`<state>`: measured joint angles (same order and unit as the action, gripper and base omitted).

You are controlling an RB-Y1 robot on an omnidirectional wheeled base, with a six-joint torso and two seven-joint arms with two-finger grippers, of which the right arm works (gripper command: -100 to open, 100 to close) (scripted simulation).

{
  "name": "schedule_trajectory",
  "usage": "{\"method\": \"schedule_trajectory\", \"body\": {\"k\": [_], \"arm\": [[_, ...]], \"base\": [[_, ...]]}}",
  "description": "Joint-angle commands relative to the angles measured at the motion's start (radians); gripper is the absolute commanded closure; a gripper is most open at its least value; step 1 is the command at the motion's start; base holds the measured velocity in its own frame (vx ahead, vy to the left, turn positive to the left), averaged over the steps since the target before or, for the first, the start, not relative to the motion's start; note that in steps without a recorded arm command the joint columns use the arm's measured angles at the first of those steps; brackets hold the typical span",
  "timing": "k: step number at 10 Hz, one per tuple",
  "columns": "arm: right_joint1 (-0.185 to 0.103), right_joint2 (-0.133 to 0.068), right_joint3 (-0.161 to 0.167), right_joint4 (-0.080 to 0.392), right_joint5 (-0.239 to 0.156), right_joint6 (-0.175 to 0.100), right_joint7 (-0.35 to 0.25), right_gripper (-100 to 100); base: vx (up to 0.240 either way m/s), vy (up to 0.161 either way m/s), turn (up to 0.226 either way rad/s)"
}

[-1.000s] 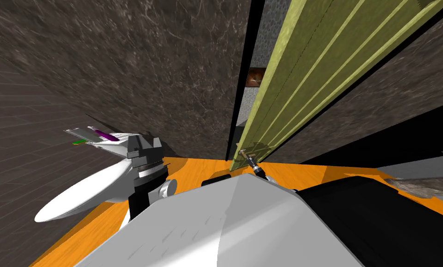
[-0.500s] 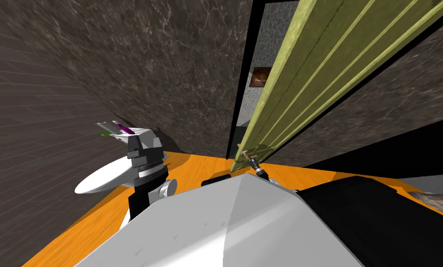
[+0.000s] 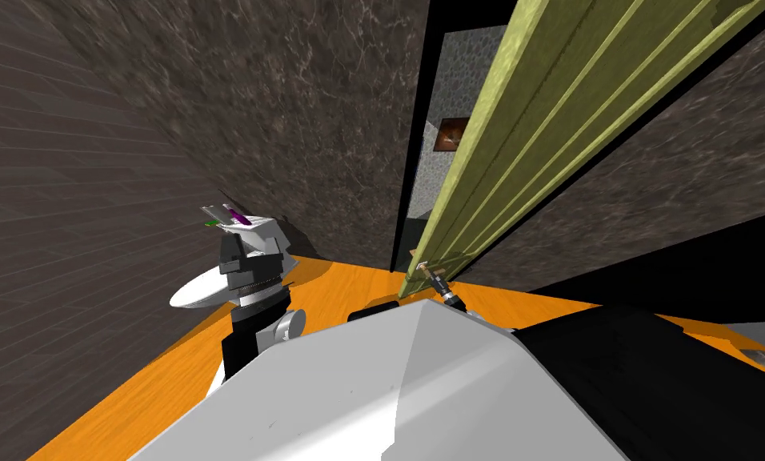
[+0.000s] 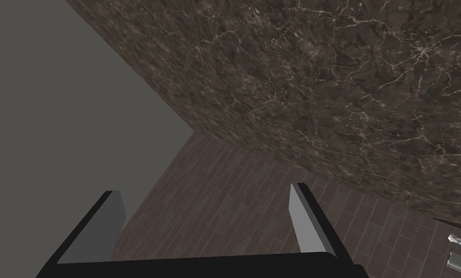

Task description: Pull the door open

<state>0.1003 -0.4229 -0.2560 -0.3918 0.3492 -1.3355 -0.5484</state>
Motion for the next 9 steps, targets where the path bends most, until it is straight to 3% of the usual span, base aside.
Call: {"method": "schedule_trajectory", "body": {"k": [1,6,9], "arm": [[-0.001,-0.001,0.0,0.003,0.002,-0.004,0.0,100],[-0.009,-0.007,-0.003,0.018,0.006,-0.016,-0.001,100],[-0.012,-0.01,-0.005,0.024,0.007,-0.021,-0.002,100]], "base": [[-0.216,-0.077,0.204],[-0.224,-0.095,0.192],[-0.206,-0.073,0.113]]}}
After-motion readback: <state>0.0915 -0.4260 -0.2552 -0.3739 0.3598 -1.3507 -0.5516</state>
